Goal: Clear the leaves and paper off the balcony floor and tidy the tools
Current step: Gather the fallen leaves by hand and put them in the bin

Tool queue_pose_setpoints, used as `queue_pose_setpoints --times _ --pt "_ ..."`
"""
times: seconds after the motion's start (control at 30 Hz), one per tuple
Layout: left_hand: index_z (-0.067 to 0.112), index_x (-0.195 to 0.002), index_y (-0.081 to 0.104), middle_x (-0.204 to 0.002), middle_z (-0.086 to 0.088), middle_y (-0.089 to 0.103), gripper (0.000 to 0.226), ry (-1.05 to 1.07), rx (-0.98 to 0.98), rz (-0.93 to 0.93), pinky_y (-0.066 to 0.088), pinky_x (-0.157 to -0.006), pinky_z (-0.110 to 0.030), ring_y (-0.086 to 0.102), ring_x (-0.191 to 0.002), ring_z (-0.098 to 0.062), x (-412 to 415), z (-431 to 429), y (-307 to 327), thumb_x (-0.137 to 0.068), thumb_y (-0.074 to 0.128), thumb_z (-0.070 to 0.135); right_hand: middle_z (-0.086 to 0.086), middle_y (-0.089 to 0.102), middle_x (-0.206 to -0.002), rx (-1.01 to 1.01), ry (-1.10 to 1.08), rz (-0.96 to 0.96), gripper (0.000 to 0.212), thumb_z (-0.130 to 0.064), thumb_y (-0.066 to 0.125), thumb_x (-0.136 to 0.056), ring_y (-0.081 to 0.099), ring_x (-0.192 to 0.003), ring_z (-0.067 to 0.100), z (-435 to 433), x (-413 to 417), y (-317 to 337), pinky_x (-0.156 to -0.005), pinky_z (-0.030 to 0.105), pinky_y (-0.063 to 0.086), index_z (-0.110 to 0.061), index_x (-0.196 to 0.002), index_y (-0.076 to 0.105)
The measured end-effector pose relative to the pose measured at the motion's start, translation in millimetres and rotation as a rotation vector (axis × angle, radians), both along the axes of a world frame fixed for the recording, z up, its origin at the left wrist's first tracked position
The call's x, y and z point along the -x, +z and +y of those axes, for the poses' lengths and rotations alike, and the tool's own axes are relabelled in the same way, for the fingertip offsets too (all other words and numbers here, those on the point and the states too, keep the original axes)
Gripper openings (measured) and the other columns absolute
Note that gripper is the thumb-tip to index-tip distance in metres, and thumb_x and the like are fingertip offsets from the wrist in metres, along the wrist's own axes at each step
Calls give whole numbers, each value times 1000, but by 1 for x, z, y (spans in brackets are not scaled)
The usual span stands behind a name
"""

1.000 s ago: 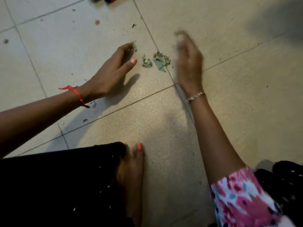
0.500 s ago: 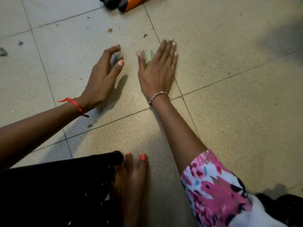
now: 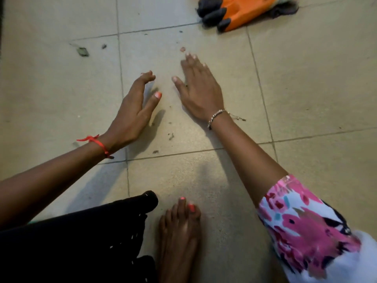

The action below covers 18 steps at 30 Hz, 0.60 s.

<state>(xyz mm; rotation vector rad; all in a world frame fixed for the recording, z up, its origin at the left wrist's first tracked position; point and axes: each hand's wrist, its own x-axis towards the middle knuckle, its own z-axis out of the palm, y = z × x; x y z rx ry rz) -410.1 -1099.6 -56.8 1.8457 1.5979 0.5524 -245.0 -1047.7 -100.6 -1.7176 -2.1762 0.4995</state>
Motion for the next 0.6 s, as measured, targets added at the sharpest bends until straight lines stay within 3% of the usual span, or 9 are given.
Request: queue_pose_setpoints --times 0.07,0.17,0.23,0.33,0.4,0.5,0.6 --pt "14 -143 30 -154 -2 26 57 25 2 8 18 -110 -22 22 -141 -10 12 -8 0 -94 32 42 3 20 -157 69 119 147 55 -41 24 -101 13 -145 12 -13 12 6 -118 27 5 -14 -148 23" --pt "15 -143 29 -154 -1 26 54 74 10 0 17 -104 -7 21 -134 0 29 -13 -4 -95 34 40 2 25 -155 113 -29 471 53 -41 28 -100 19 -143 13 -25 6 15 -117 32 17 -16 -146 27" --pt "13 -144 28 -154 -2 26 51 106 8 5 16 -96 4 21 -132 2 38 -11 -9 -98 35 36 5 19 -157 77 -173 359 64 -50 27 -96 13 -145 16 -35 -2 12 -119 37 11 -12 -148 22" --pt "11 -144 28 -154 -4 25 52 149 7 2 15 -97 6 22 -135 -3 47 -6 -15 -98 35 34 10 0 -159 82 -163 29 89 -66 23 -88 -4 -146 18 -61 -1 6 -119 34 -5 -5 -150 3" --pt "10 -143 29 -155 -5 24 52 178 -6 -1 18 -104 -2 22 -140 -10 49 -3 -17 -97 35 34 11 -8 -158 81 -107 -50 100 -74 25 -84 -10 -146 18 -68 12 3 -118 32 -9 -5 -149 -6" --pt "10 -143 29 -155 -5 22 58 233 -20 20 21 -113 -25 21 -143 -16 55 3 -15 -93 34 39 13 -12 -157 62 -42 -107 108 -79 27 -81 -13 -145 21 -51 44 0 -117 32 -12 -3 -147 -11" --pt "11 -142 29 -155 -5 21 56 290 -49 38 20 -113 -27 19 -144 -17 68 15 -16 -94 35 39 15 -12 -157 56 -30 -127 104 -76 24 -84 -13 -145 23 -10 78 0 -116 34 -12 -1 -147 -11"
